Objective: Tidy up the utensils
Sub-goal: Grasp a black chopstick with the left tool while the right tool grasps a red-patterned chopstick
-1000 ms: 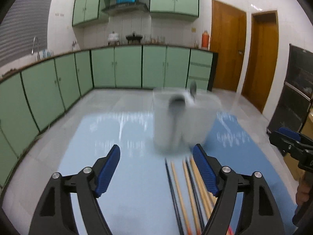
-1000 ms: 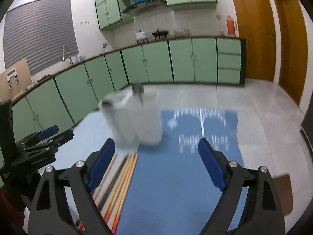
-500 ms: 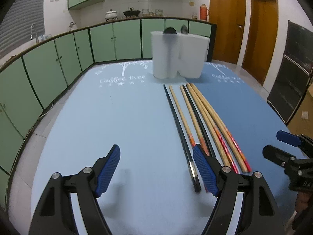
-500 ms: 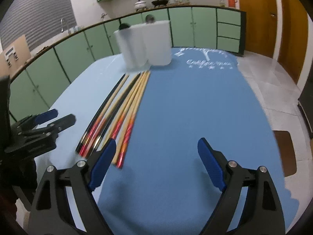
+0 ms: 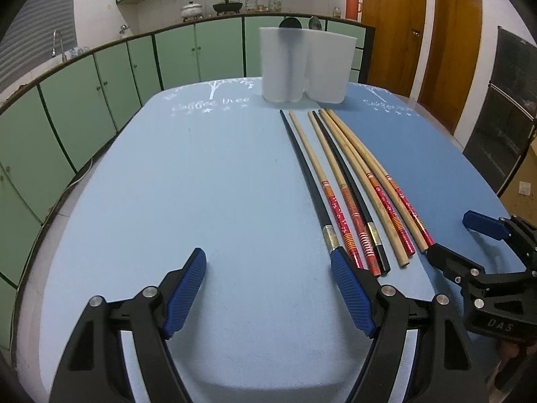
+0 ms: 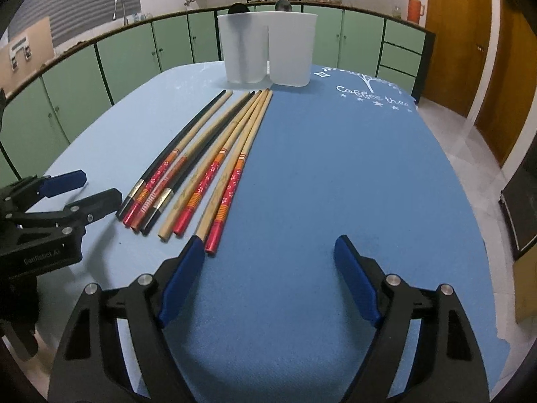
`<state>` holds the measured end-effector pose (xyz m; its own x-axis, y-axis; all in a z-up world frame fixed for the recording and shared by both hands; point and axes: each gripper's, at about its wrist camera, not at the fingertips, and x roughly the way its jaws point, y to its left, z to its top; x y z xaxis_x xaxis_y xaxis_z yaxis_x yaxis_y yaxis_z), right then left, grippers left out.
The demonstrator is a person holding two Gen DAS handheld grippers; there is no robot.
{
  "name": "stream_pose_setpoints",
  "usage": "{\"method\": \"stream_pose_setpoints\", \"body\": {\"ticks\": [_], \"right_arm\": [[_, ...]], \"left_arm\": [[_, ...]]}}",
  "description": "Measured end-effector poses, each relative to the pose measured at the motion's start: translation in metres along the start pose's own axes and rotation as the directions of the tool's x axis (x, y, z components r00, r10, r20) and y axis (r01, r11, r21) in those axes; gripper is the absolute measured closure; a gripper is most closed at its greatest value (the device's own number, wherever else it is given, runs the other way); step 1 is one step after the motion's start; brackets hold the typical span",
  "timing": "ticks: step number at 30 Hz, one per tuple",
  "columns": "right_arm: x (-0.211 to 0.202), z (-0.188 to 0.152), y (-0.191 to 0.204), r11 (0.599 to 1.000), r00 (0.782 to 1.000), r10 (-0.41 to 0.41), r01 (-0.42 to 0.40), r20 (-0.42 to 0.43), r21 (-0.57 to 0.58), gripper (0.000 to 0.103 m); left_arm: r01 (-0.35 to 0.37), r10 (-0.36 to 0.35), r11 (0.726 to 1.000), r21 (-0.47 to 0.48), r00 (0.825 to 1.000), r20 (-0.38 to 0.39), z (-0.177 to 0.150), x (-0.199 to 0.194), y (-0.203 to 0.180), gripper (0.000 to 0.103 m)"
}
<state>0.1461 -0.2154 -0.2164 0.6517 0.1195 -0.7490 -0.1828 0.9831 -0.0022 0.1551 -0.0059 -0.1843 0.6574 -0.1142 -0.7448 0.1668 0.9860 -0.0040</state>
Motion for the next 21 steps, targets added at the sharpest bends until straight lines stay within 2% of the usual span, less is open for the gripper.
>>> {"method": "stream_pose_setpoints", "body": {"ticks": [3,7,10,12,14,21], "right_arm": [[-0.001,0.002,-0.008,0.999,0.999,-0.035,0.035,0.002,0.029,0.027],[-0.005,0.002,-0.013,0.999,1.0,-0.028,0.027,0.008,0.037,0.028],[-0.004,0.003,-0.009,0.999,1.0,-0.014,0.013,0.006,0.029,0.035],[-0.001,0.003,-0.005,1.0,1.0,0.002,-0.002,0.002,0.026,0.045],[0.0,0.003,-0.002,1.0,1.0,-0.001,0.0,0.013,0.023,0.048],[0.0,0.003,-0.006,0.999,1.0,0.004,-0.005,0.021,0.046,0.051]], "left_arm": [[0.002,-0.002,1.0,-0.008,1.0,-0.004,-0.002,0.0,0.002,0.028],[0.01,-0.011,1.0,-0.009,1.0,-0.005,-0.005,-0.003,0.002,0.028],[0.019,-0.019,1.0,-0.008,1.0,-0.008,-0.005,-0.004,-0.002,0.028],[0.02,-0.02,1.0,-0.004,1.0,-0.012,-0.006,-0.003,-0.004,0.028],[0.013,-0.013,1.0,0.007,1.0,-0.012,-0.007,-0.002,-0.007,0.028],[0.049,-0.049,0.999,-0.012,0.999,-0.005,-0.009,-0.011,-0.007,0.029]]}}
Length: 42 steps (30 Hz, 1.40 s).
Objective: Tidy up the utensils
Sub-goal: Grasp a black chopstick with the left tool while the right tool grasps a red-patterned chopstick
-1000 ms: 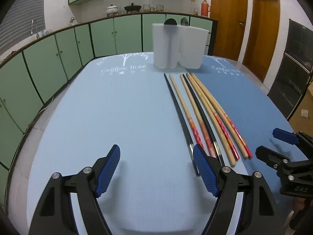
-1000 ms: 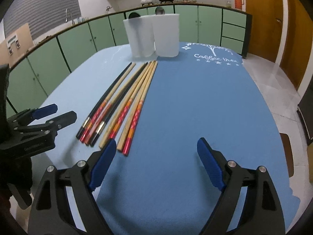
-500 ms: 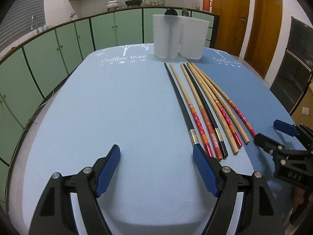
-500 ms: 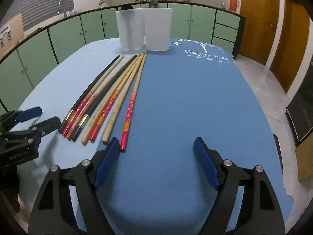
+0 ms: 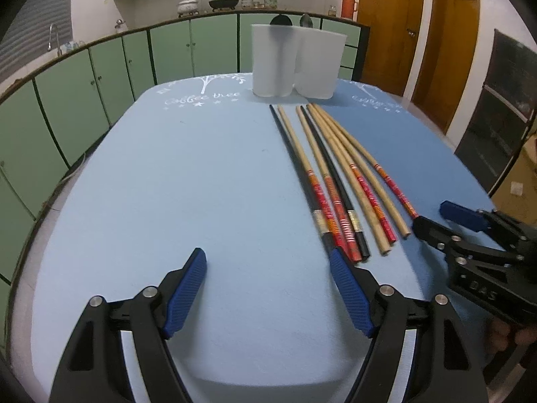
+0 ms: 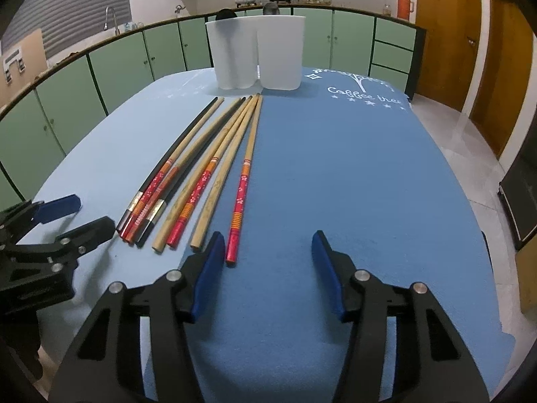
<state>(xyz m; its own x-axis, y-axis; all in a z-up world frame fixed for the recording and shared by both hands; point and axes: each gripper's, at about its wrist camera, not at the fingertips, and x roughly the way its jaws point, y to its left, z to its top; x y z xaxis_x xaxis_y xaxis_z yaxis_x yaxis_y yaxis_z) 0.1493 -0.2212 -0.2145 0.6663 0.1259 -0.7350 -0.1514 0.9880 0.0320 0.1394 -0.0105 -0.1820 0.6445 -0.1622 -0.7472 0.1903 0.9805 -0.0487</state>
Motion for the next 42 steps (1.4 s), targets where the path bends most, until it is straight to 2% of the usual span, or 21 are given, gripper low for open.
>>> {"method": "stream_pose_setpoints", "body": {"ticks": [4,6,13,17,22,25,28,29,31,32,34,42], "right_arm": [[0.0,-0.001,0.0,1.0,1.0,-0.002,0.002,0.002,0.0,0.051],[0.0,-0.001,0.0,1.0,1.0,-0.003,0.003,0.003,0.003,0.051],[0.0,-0.001,0.0,1.0,1.0,-0.007,0.006,0.015,0.027,0.051],[0.0,-0.002,0.0,0.999,1.0,-0.012,0.012,0.019,0.035,0.051],[0.001,-0.002,0.003,0.999,0.999,-0.019,0.019,0.026,0.034,0.054],[0.001,-0.002,0.005,0.999,0.999,-0.017,0.016,0.034,0.03,0.06],[0.0,-0.003,0.007,1.0,0.999,-0.013,0.012,0.043,0.027,0.074],[0.0,-0.003,0.007,1.0,0.999,-0.01,0.009,0.047,0.023,0.082],[0.0,-0.003,0.009,1.0,0.999,-0.007,0.007,0.052,0.017,0.092],[0.0,-0.004,0.009,1.0,0.999,-0.007,0.006,0.053,0.015,0.097],[0.0,-0.003,0.009,1.0,0.998,-0.007,0.006,0.055,0.015,0.097],[-0.01,0.002,0.002,0.999,0.998,0.003,-0.006,0.068,0.04,0.098]], "left_arm": [[0.015,-0.016,1.0,0.027,1.0,0.016,-0.003,-0.008,-0.008,0.029],[-0.006,0.006,1.0,0.03,1.0,0.014,-0.004,-0.006,-0.01,0.029],[-0.041,0.041,0.999,-0.018,0.999,0.024,-0.003,0.007,-0.008,0.033],[-0.079,0.08,0.996,-0.038,0.996,0.036,-0.003,0.008,-0.008,0.04],[-0.088,0.092,0.993,-0.073,0.995,0.044,-0.002,0.009,-0.008,0.048],[-0.081,0.084,0.994,-0.072,0.995,0.047,0.0,0.011,-0.009,0.054],[-0.061,0.065,0.996,-0.069,0.997,0.051,0.002,0.012,-0.012,0.067],[-0.061,0.064,0.996,-0.065,0.997,0.052,0.002,0.012,-0.013,0.069],[-0.05,0.053,0.997,-0.057,0.997,0.056,0.002,0.013,-0.015,0.084],[-0.029,0.032,0.998,-0.055,0.998,0.058,0.003,0.013,-0.017,0.088],[-0.036,0.039,0.998,-0.055,0.997,0.06,0.003,0.014,-0.019,0.096],[-0.018,0.021,0.998,-0.058,0.998,0.057,0.003,0.007,-0.022,0.097]]}}
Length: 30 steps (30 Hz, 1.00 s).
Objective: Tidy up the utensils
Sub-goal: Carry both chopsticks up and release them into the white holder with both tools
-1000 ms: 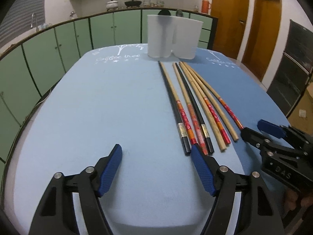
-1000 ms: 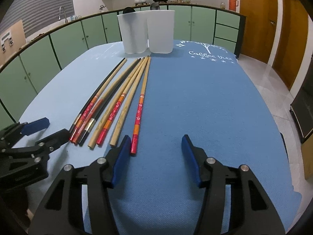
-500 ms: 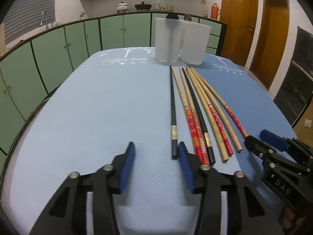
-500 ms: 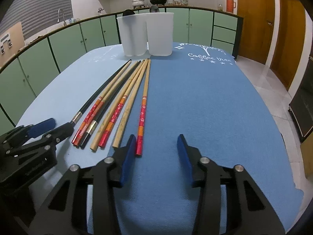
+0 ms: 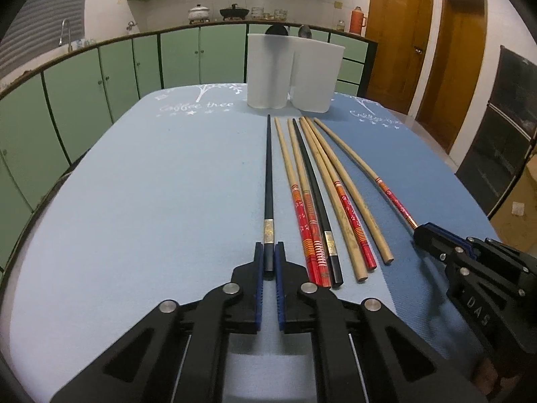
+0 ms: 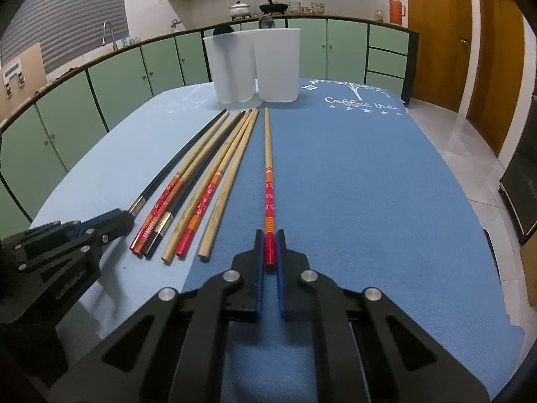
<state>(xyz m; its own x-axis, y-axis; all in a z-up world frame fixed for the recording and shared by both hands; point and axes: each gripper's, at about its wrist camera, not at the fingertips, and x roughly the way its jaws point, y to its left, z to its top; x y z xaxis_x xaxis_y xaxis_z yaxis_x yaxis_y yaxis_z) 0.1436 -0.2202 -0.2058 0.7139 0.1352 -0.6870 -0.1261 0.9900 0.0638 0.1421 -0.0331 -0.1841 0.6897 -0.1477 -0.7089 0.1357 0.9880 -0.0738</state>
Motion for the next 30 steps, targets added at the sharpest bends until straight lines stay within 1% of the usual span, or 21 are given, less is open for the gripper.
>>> {"method": "stream_pose_setpoints", "body": {"ticks": [3,7,12,16,20,23,27,30], "right_arm": [[-0.012,0.01,-0.003,1.0,1.0,0.003,-0.003,0.028,-0.01,0.098],[-0.026,0.026,-0.009,1.0,0.998,0.015,-0.015,0.056,-0.002,0.098],[-0.047,0.048,-0.013,0.999,0.994,0.044,-0.045,0.096,0.007,0.098],[-0.064,0.069,-0.016,0.997,0.987,0.075,-0.077,0.141,0.008,0.098],[-0.076,0.097,-0.022,0.994,0.981,0.102,-0.106,0.165,0.015,0.098],[-0.082,0.12,-0.027,0.989,0.973,0.138,-0.146,0.184,0.029,0.098],[-0.083,0.152,-0.033,0.985,0.968,0.163,-0.171,0.188,0.028,0.098],[-0.083,0.172,-0.036,0.985,0.968,0.165,-0.172,0.187,0.02,0.098]], "left_arm": [[-0.021,0.021,0.999,0.026,1.0,0.019,0.006,-0.012,-0.001,0.097],[-0.038,0.033,0.997,0.063,0.996,0.08,0.023,-0.038,-0.003,0.097],[-0.031,0.02,0.997,0.065,0.987,0.16,0.05,-0.069,-0.001,0.097],[-0.02,0.005,0.998,0.063,0.975,0.222,0.07,-0.086,0.0,0.097],[0.008,-0.026,0.998,0.065,0.961,0.277,0.097,-0.098,0.001,0.097],[0.017,-0.038,0.997,0.07,0.95,0.31,0.116,-0.102,0.0,0.097],[0.036,-0.055,0.997,0.062,0.94,0.336,0.137,-0.103,0.005,0.097],[0.042,-0.058,0.998,0.052,0.936,0.348,0.151,-0.101,0.01,0.097]]}}
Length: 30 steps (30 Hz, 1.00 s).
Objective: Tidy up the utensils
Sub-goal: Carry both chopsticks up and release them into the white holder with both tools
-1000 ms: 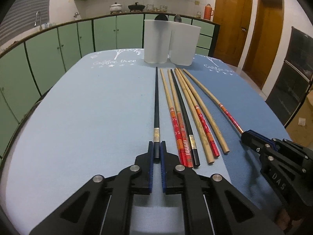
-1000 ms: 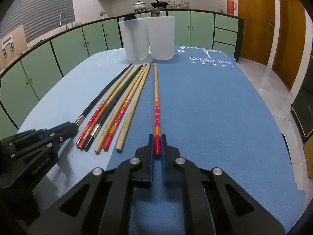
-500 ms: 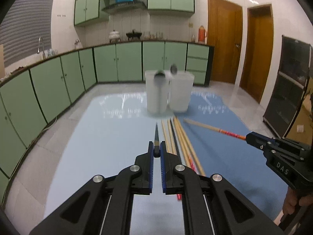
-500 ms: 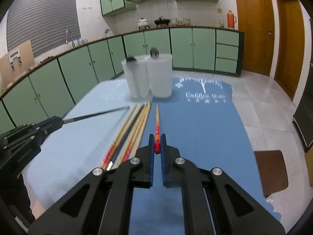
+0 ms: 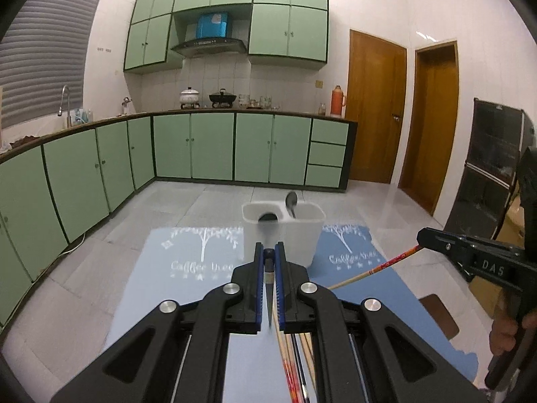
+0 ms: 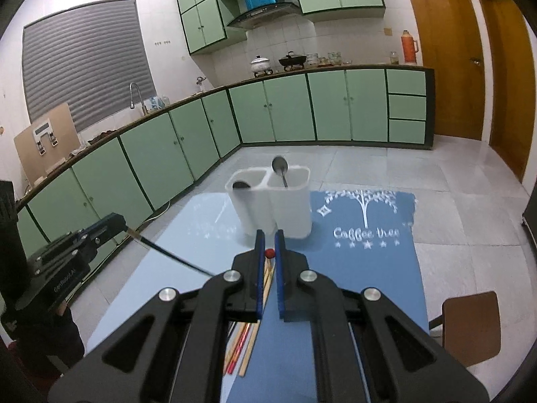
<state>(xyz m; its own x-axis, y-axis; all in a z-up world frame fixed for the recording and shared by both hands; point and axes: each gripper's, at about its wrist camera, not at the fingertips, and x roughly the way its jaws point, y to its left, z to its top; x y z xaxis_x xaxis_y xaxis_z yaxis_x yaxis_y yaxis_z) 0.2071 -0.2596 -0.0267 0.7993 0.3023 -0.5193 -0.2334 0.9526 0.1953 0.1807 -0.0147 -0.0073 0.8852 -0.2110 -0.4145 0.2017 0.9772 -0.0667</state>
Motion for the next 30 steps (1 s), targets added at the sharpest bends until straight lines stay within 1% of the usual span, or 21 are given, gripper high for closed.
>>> {"method": "stream_pose_setpoints", "body": {"ticks": [6,11,15,17,20,22,25,28,30], "right_arm": [[0.0,0.037,-0.007,1.0,0.999,0.019,-0.019,0.026,-0.017,0.098],[-0.008,0.074,-0.01,0.999,0.997,0.029,-0.026,0.073,-0.044,0.098],[-0.01,0.102,-0.015,0.998,0.994,0.03,-0.024,0.104,-0.056,0.098],[-0.006,0.112,-0.017,0.998,0.993,0.016,-0.009,0.113,-0.066,0.098],[0.005,0.128,-0.021,0.998,0.994,0.008,-0.001,0.112,-0.066,0.098],[0.016,0.136,-0.022,0.997,0.994,-0.007,0.015,0.109,-0.075,0.098],[0.035,0.143,-0.026,0.996,0.996,-0.024,0.031,0.089,-0.08,0.098],[0.058,0.147,-0.031,0.996,0.997,-0.042,0.047,0.068,-0.077,0.098],[0.074,0.146,-0.034,0.996,0.998,-0.045,0.049,0.048,-0.07,0.098]], "left_arm": [[0.006,-0.005,1.0,-0.012,0.999,0.044,0.024,0.002,0.011,0.097],[0.019,-0.019,1.0,-0.008,0.995,0.101,0.055,0.003,0.017,0.097],[0.017,-0.019,1.0,0.013,0.984,0.179,0.092,0.005,0.018,0.097],[0.013,-0.017,1.0,0.021,0.977,0.211,0.105,0.008,0.016,0.097],[0.011,-0.018,0.999,0.031,0.966,0.259,0.132,0.022,0.012,0.097],[-0.004,-0.007,0.999,0.039,0.959,0.284,0.144,0.034,0.008,0.097],[-0.007,-0.006,0.999,0.043,0.954,0.298,0.156,0.056,0.003,0.097],[-0.002,-0.009,0.999,0.036,0.957,0.29,0.156,0.085,-0.001,0.097],[0.005,-0.01,1.0,0.023,0.968,0.251,0.151,0.108,-0.001,0.097]]}}
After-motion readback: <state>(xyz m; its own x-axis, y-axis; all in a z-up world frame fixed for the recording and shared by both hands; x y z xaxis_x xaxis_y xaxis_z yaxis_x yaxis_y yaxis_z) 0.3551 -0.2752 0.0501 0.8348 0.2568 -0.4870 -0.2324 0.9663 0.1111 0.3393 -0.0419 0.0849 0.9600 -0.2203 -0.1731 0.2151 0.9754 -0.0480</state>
